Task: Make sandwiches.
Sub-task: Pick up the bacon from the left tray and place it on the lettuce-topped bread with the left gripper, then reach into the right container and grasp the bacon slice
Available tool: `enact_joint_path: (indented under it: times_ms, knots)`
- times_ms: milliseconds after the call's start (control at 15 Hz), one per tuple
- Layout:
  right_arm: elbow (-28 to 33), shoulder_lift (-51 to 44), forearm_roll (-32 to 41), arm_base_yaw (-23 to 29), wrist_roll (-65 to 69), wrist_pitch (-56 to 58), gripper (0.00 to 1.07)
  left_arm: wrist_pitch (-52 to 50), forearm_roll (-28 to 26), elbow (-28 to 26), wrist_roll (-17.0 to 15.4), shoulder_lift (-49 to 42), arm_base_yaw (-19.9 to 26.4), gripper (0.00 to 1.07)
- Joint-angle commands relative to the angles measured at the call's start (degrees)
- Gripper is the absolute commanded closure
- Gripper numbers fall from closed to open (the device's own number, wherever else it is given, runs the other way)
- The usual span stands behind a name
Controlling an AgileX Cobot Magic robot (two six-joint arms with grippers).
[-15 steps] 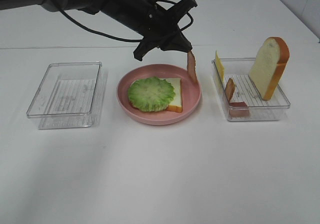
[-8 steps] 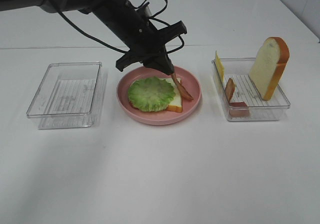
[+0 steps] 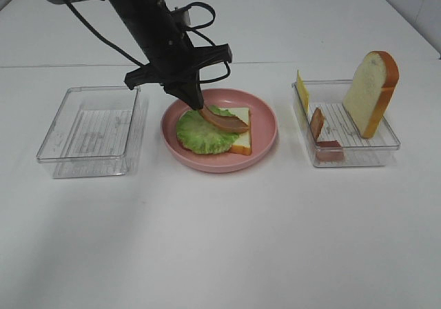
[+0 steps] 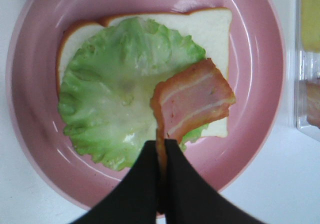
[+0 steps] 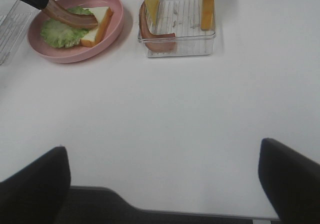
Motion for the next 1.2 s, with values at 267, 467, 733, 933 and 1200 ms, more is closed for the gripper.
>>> enact_joint_path:
  times_ms: [267, 467, 733, 933, 1200]
  knots:
    - [0.2, -1.4, 0.2, -0.4, 0.5, 0.2, 0.09, 3.1, 3.7, -0.3, -0.4, 0.1, 0.0, 0.55]
    - [0.2, -1.4, 0.2, -0.4, 0.5, 0.2, 0.09, 8.5, 6.7, -3.2, 1.2, 0.0, 0.0, 0.14]
    - [0.2, -1.4, 0.3, -0.4, 0.5, 0.2, 0.09, 16.7, 10.9, -9.7, 5.0, -1.9, 0.0, 0.15]
    - [0.2, -1.4, 0.3, -0.4, 0.5, 0.2, 0.09, 16.7, 14.1, -6.8, 6.1, -7.9, 0.0, 0.15]
    - [0.2, -1.4, 0.3, -0.4, 0.5, 0.2, 0.09, 16.7, 17.9, 14.0, 8.0, -22.2, 4.5, 0.16]
